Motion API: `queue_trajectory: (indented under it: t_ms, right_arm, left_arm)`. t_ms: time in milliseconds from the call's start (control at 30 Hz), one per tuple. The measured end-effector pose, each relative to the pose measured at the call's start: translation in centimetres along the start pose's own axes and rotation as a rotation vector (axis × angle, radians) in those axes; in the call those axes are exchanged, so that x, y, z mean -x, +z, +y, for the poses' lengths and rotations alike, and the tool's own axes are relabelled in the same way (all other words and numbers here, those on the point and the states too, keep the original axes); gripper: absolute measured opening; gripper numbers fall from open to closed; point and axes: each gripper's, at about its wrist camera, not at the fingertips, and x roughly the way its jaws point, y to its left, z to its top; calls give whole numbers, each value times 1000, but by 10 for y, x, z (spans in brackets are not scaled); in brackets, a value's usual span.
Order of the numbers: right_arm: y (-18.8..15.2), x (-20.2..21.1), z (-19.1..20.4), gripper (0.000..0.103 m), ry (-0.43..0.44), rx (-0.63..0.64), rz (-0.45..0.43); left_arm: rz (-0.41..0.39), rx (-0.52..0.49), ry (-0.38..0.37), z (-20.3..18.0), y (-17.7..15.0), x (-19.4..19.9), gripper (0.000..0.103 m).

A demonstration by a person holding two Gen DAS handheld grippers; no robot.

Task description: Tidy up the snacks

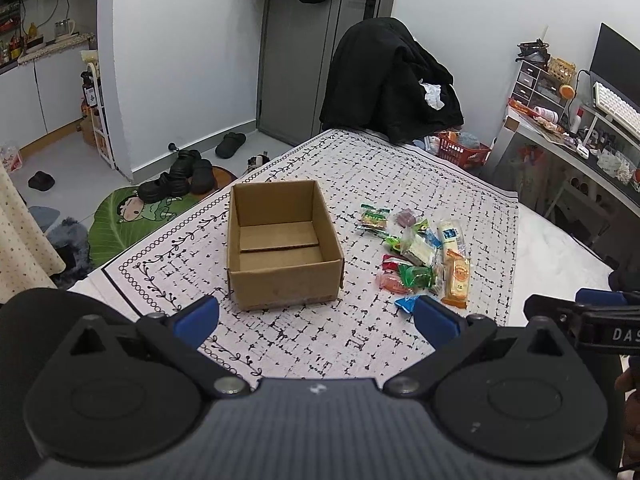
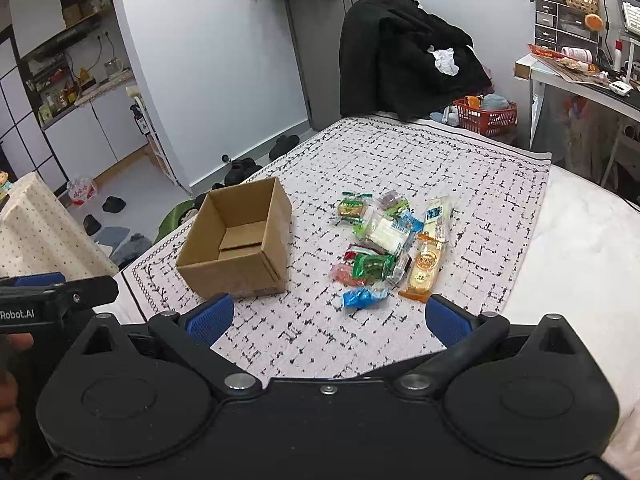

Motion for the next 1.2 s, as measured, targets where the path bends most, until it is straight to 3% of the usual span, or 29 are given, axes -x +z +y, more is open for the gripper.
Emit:
queue_trajectory:
  t_ms: [300,1200]
  right_arm:
    - [9,-17,-18,103,40,-39,1]
    - [12,-91,-92,103,7,-160,96]
  left_arm:
    - [13,8,2,-13,5,-23,103]
    - [104,7,-42,-61,12,-107,103]
